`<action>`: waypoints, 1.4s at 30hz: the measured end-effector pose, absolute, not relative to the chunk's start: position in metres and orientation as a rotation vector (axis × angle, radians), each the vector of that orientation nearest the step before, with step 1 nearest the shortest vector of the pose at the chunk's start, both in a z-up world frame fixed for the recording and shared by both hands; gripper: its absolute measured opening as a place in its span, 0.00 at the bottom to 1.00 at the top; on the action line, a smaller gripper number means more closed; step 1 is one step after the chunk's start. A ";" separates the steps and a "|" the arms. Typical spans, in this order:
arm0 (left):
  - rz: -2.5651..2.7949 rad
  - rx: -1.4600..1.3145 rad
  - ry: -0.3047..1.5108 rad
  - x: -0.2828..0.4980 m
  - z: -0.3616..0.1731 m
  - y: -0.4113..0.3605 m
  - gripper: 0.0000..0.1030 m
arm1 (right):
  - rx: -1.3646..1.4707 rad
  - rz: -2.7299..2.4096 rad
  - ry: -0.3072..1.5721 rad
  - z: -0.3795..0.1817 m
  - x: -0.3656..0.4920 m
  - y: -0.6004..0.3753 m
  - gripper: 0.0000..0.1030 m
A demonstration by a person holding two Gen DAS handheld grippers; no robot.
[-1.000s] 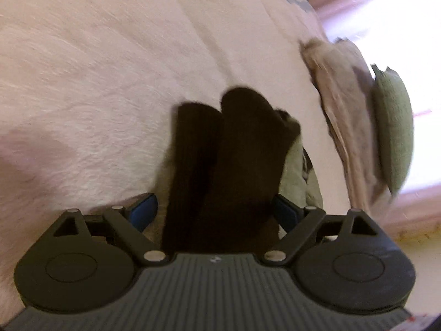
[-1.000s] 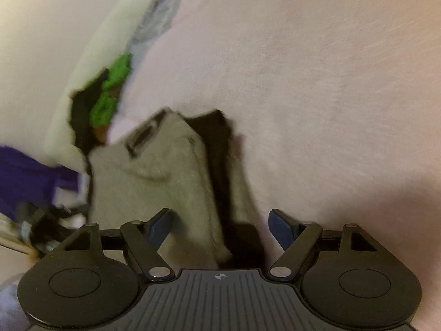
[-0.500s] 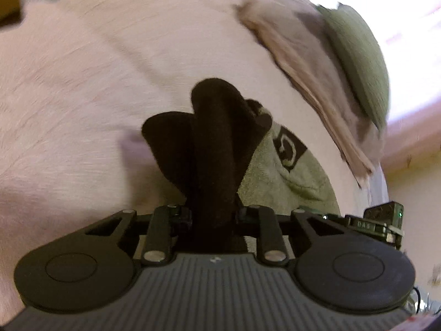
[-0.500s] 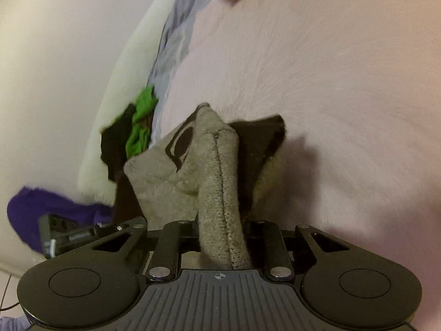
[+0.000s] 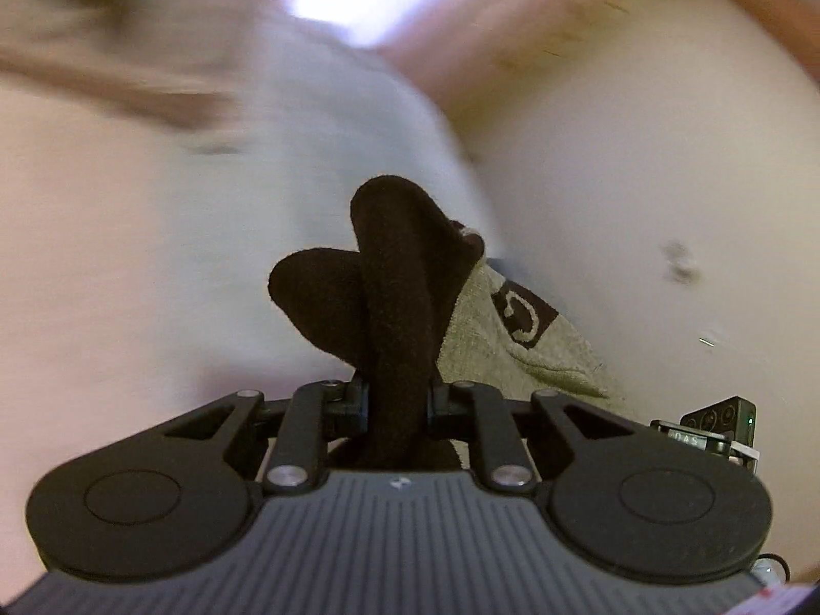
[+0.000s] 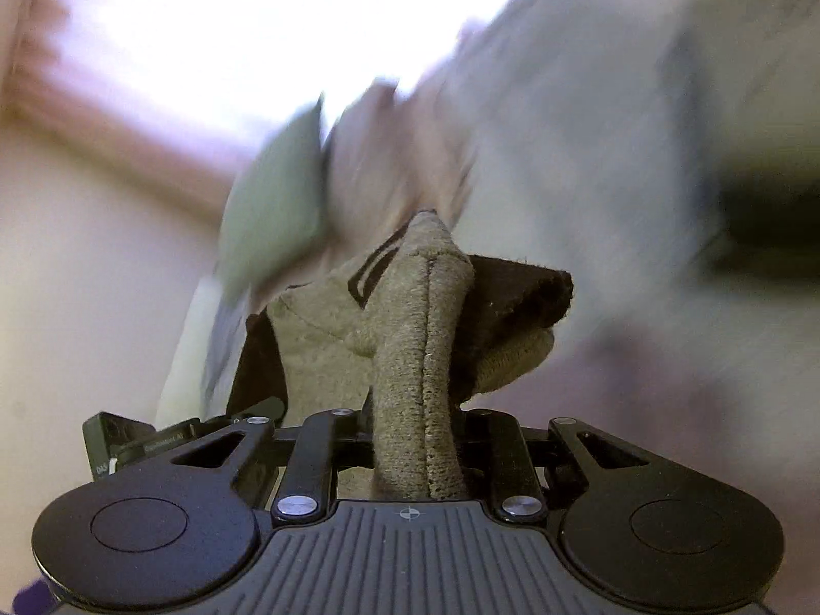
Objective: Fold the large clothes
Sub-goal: 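Grasp the folded sweatshirt with both grippers and lift it, then place the folded sweatshirt on the stack of folded jeans and release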
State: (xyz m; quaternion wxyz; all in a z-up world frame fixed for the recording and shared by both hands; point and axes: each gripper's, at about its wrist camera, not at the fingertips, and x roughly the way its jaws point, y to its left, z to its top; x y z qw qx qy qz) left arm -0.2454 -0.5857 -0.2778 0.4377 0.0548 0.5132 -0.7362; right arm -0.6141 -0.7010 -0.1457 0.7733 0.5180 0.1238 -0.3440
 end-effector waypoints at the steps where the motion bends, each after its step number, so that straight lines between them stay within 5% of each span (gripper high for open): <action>1: -1.881 0.124 1.279 -0.285 -0.269 -0.610 0.13 | 1.103 -0.786 0.255 -0.131 -0.641 -0.712 0.16; 8: -2.040 0.095 1.254 -0.471 -0.237 -0.733 0.13 | 1.056 -0.934 0.190 -0.094 -0.782 -0.805 0.17; 15: -1.973 0.279 1.246 -0.544 -0.300 -0.797 0.14 | 1.241 -0.978 0.228 -0.192 -0.841 -0.872 0.19; 23: -1.926 0.315 1.213 -0.540 -0.342 -0.805 0.31 | 1.192 -1.087 0.124 -0.214 -0.867 -0.856 0.38; 25: -1.912 0.375 1.133 -0.540 -0.325 -0.805 0.35 | 1.072 -1.293 0.217 -0.186 -0.864 -0.834 0.61; 28: -1.850 0.460 0.944 -0.535 -0.288 -0.780 0.41 | 0.873 -1.505 0.320 -0.150 -0.848 -0.790 0.66; 32: -1.752 0.570 0.748 -0.535 -0.243 -0.728 0.66 | 0.752 -1.502 0.384 -0.113 -0.808 -0.721 0.66; 42: -1.756 0.769 0.675 -0.554 -0.186 -0.571 0.76 | 0.779 -1.434 0.490 -0.060 -0.725 -0.584 0.66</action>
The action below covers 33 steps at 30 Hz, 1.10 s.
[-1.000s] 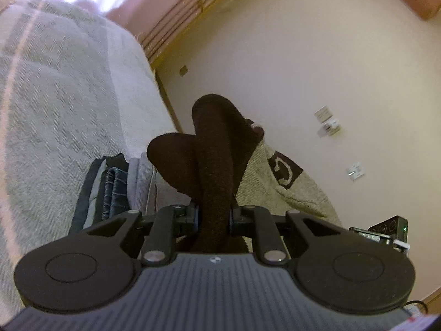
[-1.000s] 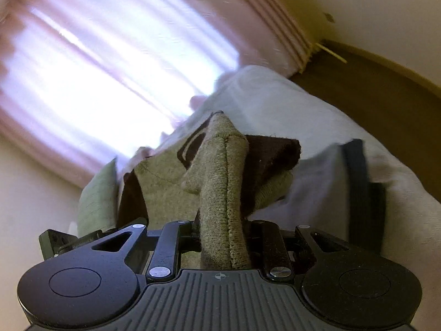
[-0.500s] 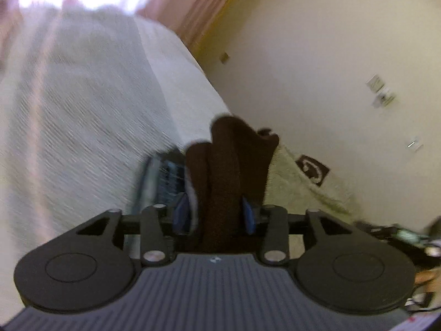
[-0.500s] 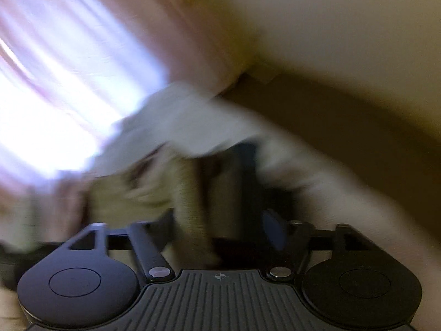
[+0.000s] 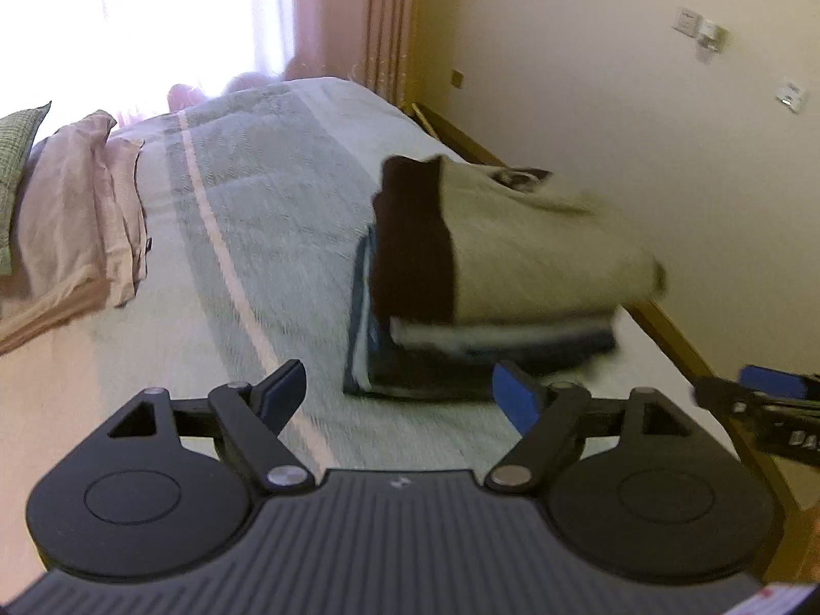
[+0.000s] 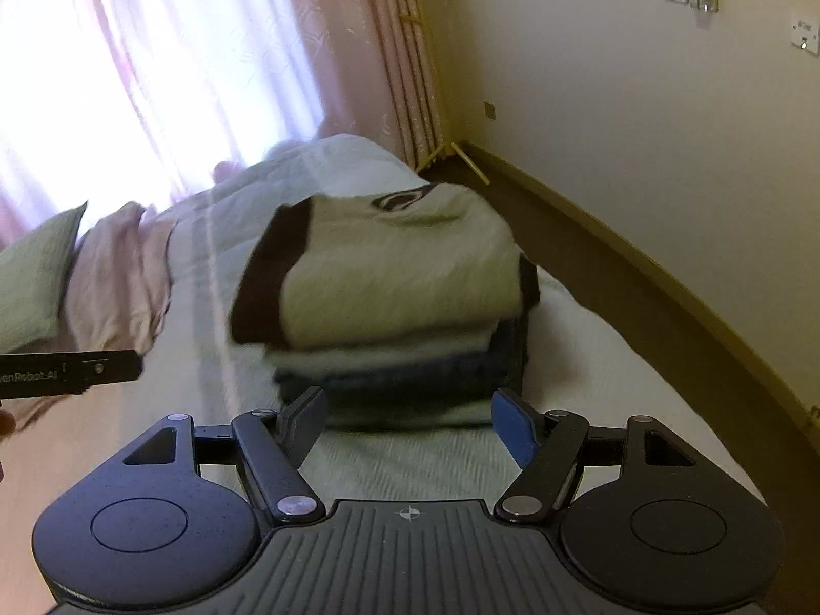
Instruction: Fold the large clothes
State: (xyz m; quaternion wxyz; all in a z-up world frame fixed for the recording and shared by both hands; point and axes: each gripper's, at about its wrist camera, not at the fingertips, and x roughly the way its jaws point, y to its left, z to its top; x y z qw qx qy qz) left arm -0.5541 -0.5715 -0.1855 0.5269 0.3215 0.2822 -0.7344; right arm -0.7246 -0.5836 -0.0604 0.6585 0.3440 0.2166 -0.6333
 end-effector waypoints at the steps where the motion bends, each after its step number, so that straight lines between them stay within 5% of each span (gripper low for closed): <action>1: -1.761 0.778 0.668 -0.553 -0.180 -0.557 0.76 | 0.777 -1.437 0.497 -0.055 -0.720 -0.572 0.67; 12: -1.833 0.766 0.615 -0.533 -0.134 -0.451 0.76 | 0.718 -1.437 0.475 -0.012 -0.682 -0.485 0.67; 33: -1.875 0.758 0.587 -0.526 -0.126 -0.430 0.77 | 0.701 -1.435 0.481 -0.008 -0.664 -0.477 0.67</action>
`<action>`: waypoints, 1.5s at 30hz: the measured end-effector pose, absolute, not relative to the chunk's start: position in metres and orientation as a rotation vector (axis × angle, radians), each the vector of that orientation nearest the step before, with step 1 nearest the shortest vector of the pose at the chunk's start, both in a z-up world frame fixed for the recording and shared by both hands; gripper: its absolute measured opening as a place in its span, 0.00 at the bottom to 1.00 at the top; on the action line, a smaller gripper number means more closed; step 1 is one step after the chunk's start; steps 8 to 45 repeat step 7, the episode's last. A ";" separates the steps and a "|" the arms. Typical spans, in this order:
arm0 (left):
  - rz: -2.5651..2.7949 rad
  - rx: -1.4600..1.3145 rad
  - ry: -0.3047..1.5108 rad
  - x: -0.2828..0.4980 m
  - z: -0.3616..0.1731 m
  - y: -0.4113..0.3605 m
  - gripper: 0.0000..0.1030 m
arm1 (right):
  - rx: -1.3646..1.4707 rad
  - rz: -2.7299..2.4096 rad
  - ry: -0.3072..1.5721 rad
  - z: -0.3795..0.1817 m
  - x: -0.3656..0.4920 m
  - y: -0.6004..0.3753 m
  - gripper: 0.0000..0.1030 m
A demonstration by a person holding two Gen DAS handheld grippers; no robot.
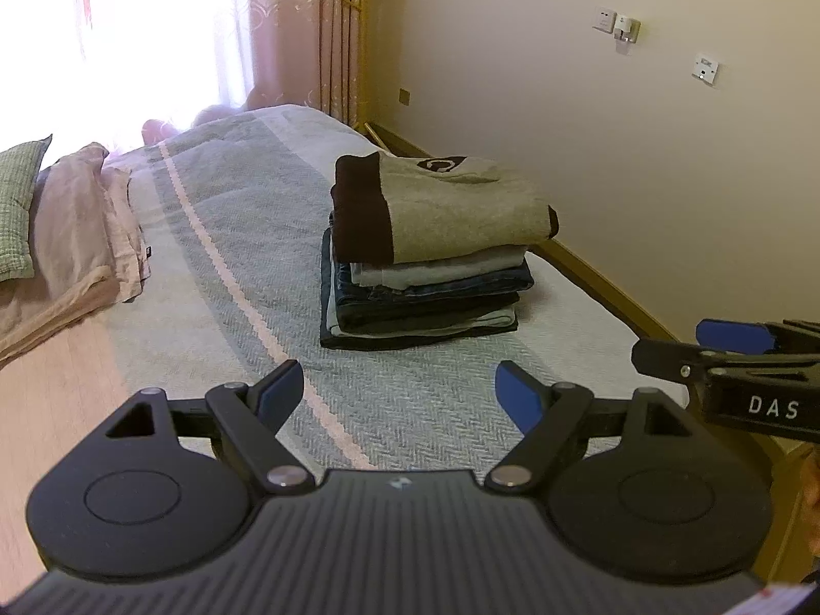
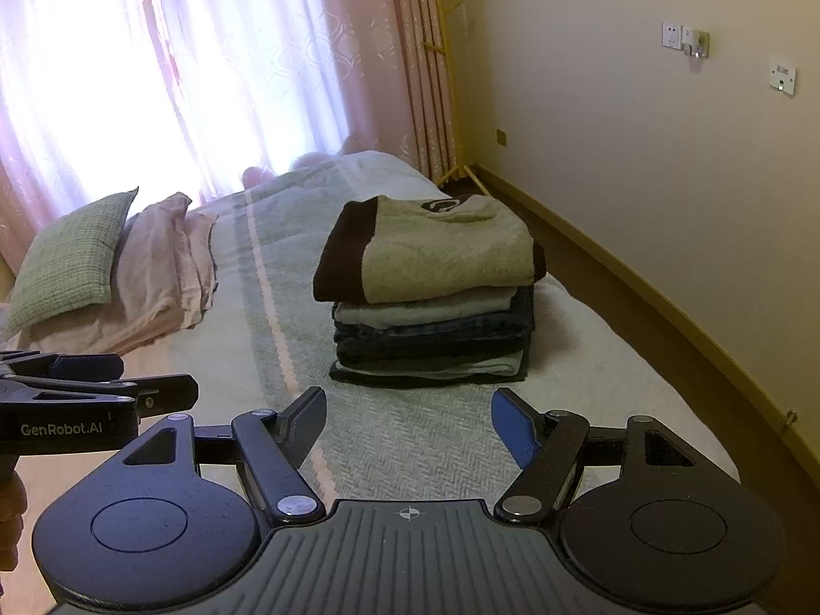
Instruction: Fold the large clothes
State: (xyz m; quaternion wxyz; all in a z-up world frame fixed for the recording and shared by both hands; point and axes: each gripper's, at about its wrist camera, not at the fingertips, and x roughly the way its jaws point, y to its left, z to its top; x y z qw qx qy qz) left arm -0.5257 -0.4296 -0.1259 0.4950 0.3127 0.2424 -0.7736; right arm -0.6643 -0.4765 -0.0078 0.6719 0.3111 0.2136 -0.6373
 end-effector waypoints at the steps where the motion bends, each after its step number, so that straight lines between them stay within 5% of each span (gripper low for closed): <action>1: -1.881 0.755 0.576 -0.527 -0.126 -0.429 0.77 | 0.701 -1.434 0.481 -0.008 -0.665 -0.477 0.67; 45: -1.884 0.760 0.521 -0.535 -0.127 -0.429 0.79 | 0.702 -1.434 0.483 -0.009 -0.667 -0.480 0.67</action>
